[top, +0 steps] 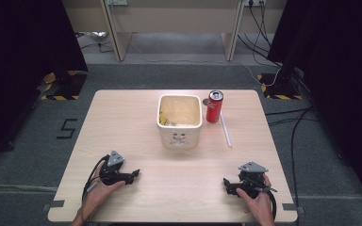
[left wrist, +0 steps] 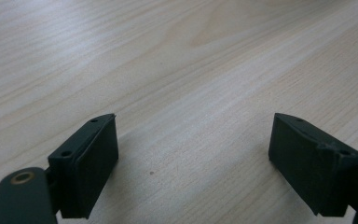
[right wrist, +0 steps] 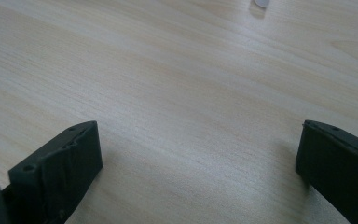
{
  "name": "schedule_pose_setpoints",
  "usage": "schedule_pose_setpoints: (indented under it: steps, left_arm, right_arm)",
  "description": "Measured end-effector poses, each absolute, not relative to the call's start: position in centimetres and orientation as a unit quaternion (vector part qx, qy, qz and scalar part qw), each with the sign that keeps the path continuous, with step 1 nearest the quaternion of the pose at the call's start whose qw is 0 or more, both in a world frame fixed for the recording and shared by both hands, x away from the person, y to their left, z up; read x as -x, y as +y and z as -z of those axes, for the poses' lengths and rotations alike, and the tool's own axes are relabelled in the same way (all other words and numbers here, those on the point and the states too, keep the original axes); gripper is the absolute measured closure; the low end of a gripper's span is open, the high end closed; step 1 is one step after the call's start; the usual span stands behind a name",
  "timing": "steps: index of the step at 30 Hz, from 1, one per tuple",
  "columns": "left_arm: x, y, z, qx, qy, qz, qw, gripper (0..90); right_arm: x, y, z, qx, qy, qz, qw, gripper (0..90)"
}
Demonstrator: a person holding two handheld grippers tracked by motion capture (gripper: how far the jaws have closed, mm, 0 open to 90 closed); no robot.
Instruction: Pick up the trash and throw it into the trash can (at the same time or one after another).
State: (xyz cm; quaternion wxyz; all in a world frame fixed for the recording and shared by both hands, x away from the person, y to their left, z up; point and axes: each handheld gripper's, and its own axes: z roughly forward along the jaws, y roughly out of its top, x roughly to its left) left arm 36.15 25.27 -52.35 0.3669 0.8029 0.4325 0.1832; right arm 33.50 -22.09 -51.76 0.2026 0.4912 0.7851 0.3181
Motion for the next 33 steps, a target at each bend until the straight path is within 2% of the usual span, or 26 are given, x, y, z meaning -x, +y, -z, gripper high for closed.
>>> schedule_pose_setpoints:
  steps: [5, 6, 7, 10, 18, 33]
  left_arm:
    - [-36.2, 25.3, 52.3, -0.803, 0.432, -0.183, 0.366, 14.9]
    - [-36.2, 25.3, 52.3, -0.804, 0.432, -0.183, 0.366, 14.9]
    - [-36.2, 25.3, 52.3, -0.804, 0.432, -0.183, 0.366, 14.9]
    - [-36.2, 25.3, 52.3, -0.803, 0.432, -0.183, 0.366, 14.9]
    - [-36.2, 25.3, 52.3, -0.804, 0.432, -0.183, 0.366, 14.9]
    - [-36.2, 25.3, 52.3, -0.803, 0.432, -0.183, 0.366, 14.9]
  right_arm:
    - [-33.5, -22.3, 51.7, -0.489, 0.784, -0.321, 0.205, 5.2]
    - [-33.5, -22.3, 51.6, -0.488, 0.784, -0.323, 0.206, 8.8]
    - [-33.4, -22.4, 51.4, -0.486, 0.784, -0.325, 0.209, 18.8]
    - [-33.4, -22.5, 51.1, -0.485, 0.784, -0.323, 0.215, 14.2]
    - [-34.1, -22.6, 49.3, -0.474, 0.777, -0.337, 0.241, 15.4]
    - [-37.0, -21.6, 46.7, -0.467, 0.773, -0.349, 0.251, 16.8]
